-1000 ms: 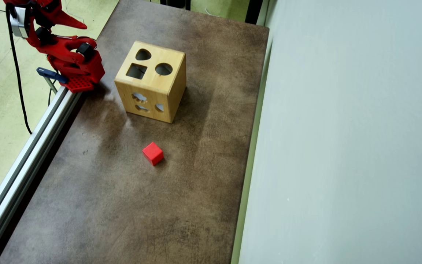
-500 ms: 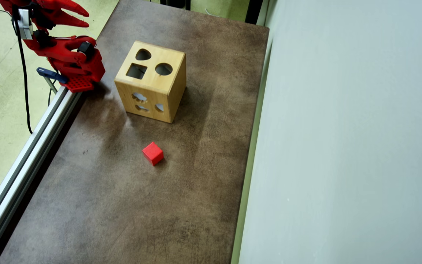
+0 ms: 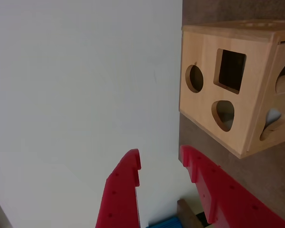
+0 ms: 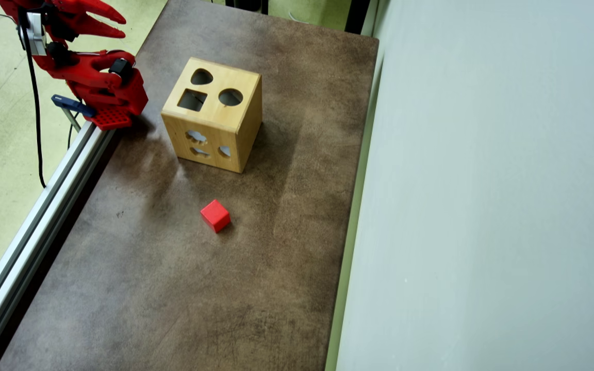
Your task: Pick and place the red cube on the square hole
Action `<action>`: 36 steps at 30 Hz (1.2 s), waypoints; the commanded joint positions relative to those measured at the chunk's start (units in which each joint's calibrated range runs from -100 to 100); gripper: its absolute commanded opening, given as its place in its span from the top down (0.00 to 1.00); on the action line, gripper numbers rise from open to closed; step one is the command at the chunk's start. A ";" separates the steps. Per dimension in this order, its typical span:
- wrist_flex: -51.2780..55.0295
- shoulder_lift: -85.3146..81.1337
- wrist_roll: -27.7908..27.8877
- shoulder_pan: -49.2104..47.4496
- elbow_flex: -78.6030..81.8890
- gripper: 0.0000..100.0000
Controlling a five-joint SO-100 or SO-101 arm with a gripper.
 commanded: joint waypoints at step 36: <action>-0.32 76.46 -0.10 23.66 -50.16 0.86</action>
